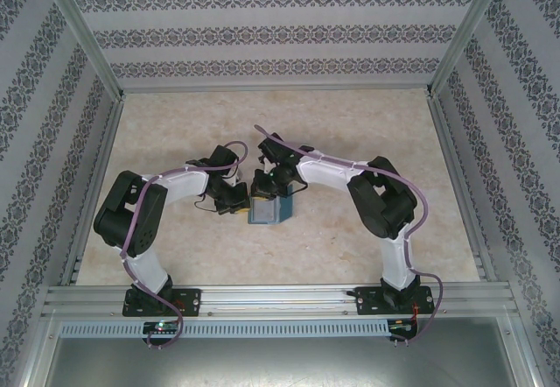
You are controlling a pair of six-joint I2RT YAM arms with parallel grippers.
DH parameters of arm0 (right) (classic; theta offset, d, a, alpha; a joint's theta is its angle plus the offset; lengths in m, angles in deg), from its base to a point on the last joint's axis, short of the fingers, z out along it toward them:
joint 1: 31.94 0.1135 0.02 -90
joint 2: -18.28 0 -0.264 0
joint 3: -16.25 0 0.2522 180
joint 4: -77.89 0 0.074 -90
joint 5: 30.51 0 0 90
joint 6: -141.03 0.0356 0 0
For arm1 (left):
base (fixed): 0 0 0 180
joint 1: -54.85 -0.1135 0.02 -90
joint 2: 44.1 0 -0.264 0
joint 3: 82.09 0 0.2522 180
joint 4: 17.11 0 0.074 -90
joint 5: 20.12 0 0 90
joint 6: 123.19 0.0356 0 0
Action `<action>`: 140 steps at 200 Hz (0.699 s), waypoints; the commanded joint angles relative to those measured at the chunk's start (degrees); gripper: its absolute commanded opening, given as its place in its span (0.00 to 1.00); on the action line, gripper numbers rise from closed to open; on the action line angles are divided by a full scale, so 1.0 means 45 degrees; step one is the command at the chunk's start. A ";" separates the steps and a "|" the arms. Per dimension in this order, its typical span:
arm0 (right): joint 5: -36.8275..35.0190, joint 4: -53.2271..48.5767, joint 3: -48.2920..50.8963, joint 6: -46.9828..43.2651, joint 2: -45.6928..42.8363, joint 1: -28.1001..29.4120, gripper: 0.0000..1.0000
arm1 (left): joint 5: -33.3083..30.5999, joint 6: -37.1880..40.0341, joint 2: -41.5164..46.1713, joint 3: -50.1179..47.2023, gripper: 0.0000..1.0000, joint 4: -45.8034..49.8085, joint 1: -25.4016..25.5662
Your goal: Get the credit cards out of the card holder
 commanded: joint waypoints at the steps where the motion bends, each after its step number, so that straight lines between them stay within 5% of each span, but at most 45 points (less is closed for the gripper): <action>1: 0.0273 -0.0064 0.0099 0.0229 0.0277 0.0152 0.11 | -0.0221 0.0214 -0.0227 -0.0178 0.07 -0.0127 0.0021; 140: -0.0280 -0.0609 0.0187 0.0088 0.0823 0.0222 0.24 | -0.0259 0.0423 -0.0322 -0.0044 0.07 0.0106 -0.0058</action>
